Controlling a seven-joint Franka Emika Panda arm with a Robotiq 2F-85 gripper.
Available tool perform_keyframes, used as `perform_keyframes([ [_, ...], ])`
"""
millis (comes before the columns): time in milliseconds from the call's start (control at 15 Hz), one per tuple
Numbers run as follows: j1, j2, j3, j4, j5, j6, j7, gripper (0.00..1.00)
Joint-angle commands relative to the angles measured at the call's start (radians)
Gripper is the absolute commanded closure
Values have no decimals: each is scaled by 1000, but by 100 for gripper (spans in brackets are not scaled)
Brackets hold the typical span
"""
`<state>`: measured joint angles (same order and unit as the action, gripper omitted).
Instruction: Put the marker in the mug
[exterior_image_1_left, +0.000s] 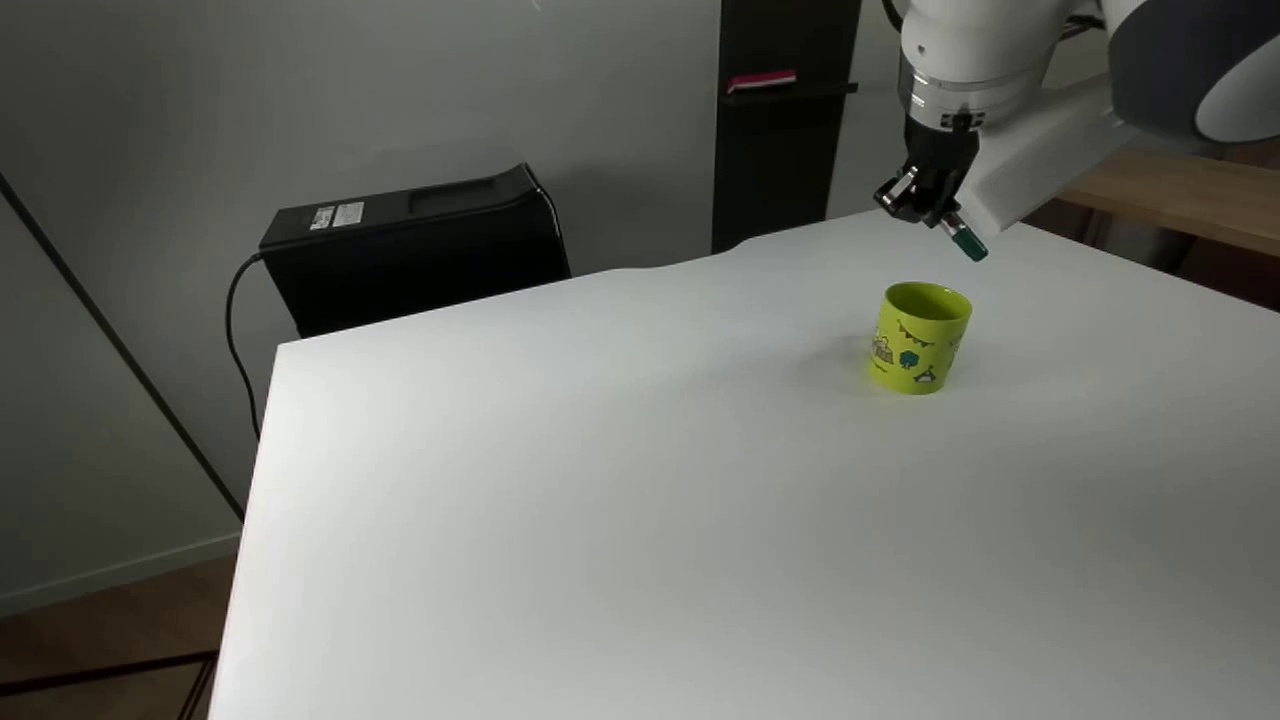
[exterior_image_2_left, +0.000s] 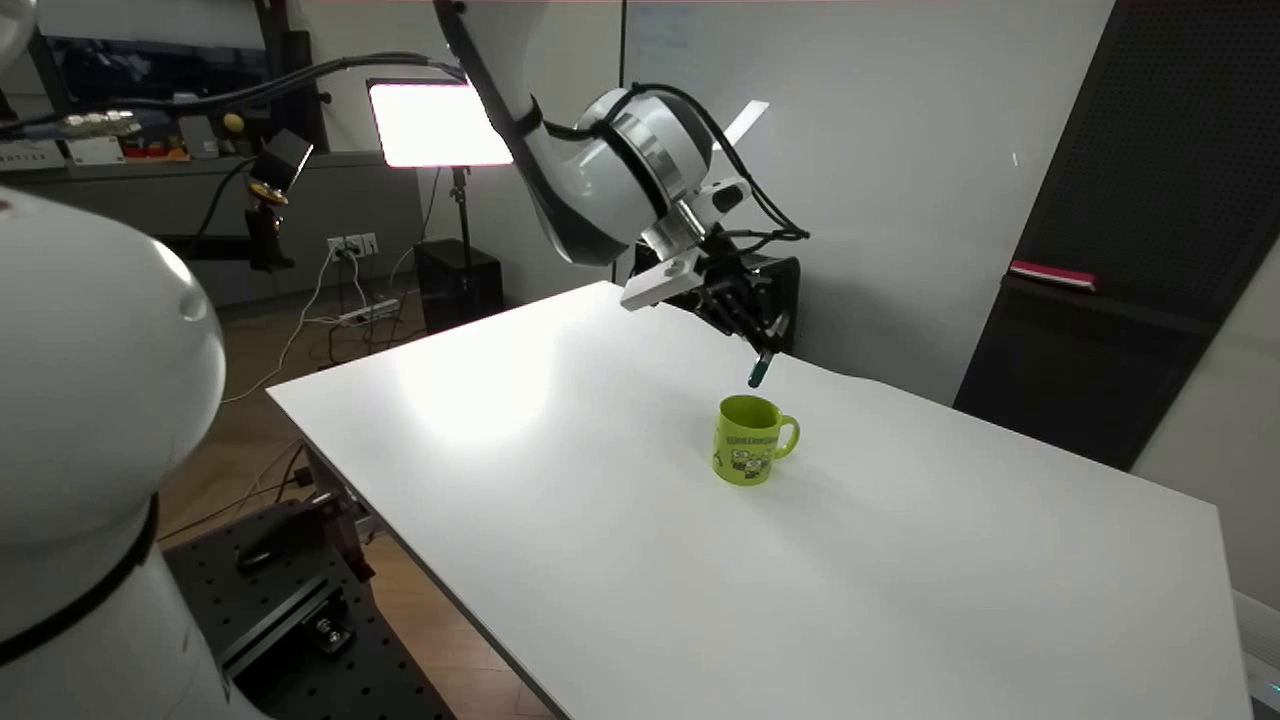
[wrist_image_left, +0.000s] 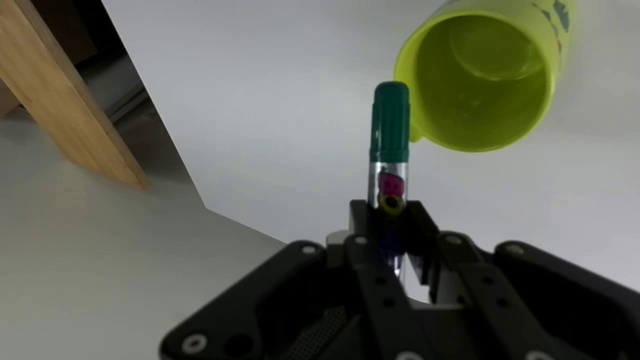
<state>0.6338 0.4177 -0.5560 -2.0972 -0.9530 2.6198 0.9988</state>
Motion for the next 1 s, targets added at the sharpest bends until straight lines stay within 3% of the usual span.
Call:
perform_keyframes([
  [0, -129, -64, 164, -33, -120, -56, 143, 95],
  [400, -325, -56, 368, -30, -300, -84, 294, 95],
  [933, -455, -32, 482, -30, -457, -85, 400, 95],
])
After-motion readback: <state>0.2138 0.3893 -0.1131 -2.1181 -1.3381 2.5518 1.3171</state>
